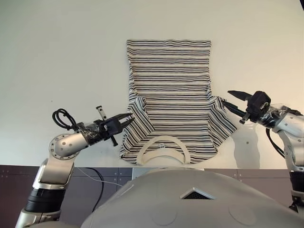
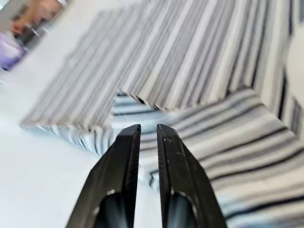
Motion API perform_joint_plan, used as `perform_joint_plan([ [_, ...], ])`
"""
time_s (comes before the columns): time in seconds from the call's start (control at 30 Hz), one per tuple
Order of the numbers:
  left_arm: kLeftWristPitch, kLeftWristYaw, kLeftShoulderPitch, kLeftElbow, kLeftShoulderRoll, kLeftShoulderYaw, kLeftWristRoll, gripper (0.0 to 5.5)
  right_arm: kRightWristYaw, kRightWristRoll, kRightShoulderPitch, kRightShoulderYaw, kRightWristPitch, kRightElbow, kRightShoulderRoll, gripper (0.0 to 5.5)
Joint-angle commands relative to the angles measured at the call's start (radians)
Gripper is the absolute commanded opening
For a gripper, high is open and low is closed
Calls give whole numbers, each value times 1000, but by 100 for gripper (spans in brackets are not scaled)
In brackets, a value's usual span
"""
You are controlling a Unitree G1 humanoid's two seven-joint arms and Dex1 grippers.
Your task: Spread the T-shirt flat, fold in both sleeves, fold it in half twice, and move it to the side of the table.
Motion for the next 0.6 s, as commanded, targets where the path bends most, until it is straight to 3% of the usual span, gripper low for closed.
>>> perform_joint_plan([
  [0.03, -17, 65, -159, 66, -64, -35, 41, 60, 13, -23, -105, 66, 9, 25, 31, 179],
  [0.27, -82, 106, -339, 361, -98, -166, 194, 60, 87, -127, -346, 222, -82, 354, 103, 179],
  [0.6, -189, 189, -572, 725, -194, -272, 280, 60, 4, -316, -645, 302, -340, 981, 174, 179],
])
